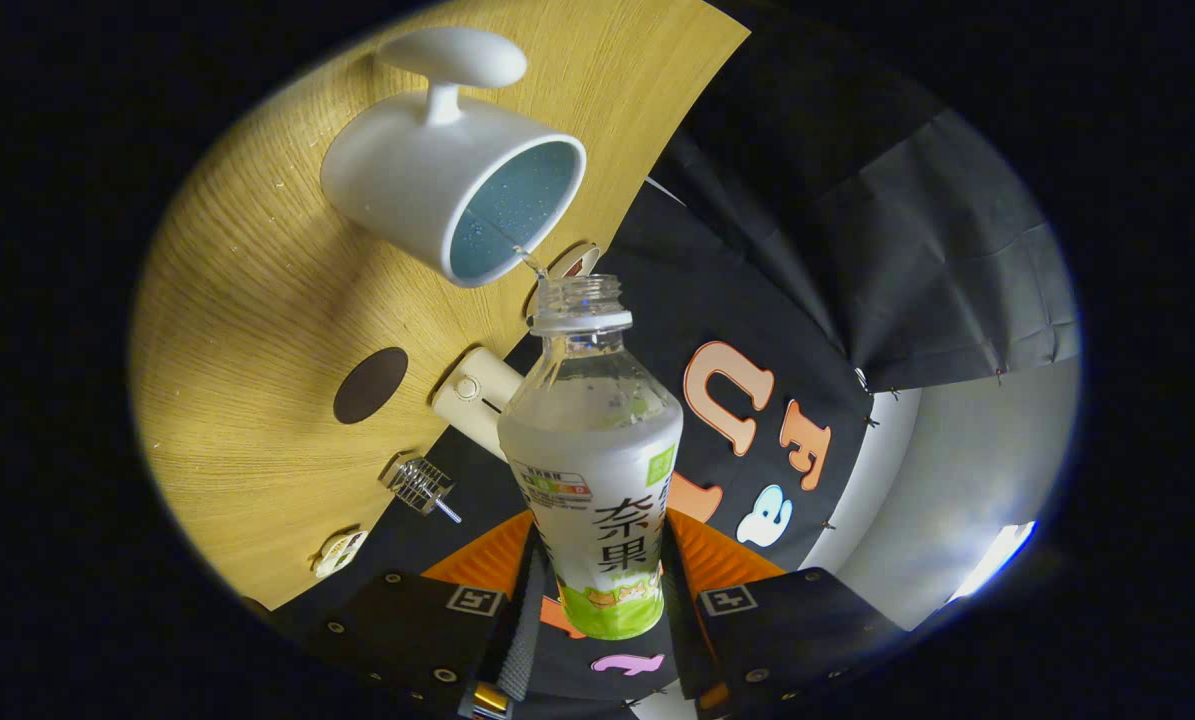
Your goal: Take the bottle from table, then pour the juice into the cup, finally place the bottle on the coaster
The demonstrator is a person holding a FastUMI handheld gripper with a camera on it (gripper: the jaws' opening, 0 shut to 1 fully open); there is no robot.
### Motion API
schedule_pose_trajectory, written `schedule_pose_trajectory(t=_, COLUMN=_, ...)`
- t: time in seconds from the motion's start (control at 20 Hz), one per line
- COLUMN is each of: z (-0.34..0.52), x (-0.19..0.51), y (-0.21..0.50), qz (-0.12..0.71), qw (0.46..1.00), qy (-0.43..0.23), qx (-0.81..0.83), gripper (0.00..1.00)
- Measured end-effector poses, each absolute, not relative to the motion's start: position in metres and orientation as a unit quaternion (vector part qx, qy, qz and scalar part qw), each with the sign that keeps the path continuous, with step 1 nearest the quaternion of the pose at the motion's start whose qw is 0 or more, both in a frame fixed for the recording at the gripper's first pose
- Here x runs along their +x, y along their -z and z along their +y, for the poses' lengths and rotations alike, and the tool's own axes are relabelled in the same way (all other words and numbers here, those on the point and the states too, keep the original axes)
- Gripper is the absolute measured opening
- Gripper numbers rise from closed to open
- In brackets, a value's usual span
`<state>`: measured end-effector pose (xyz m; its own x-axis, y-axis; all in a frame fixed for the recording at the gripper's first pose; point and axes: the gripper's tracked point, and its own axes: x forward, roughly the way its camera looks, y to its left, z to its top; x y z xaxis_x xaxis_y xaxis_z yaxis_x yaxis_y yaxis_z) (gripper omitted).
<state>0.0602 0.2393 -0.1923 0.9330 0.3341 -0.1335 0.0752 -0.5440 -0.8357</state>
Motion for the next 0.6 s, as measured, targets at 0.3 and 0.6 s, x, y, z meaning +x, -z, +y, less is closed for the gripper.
schedule_pose_trajectory(t=0.3, z=0.2451, x=0.0559, y=0.1907, qz=-0.131, qw=0.443, qy=-0.144, qx=-0.875, gripper=0.56)
schedule_pose_trajectory(t=0.6, z=0.2450, x=0.0564, y=0.1946, qz=-0.130, qw=0.442, qy=-0.149, qx=-0.875, gripper=0.57)
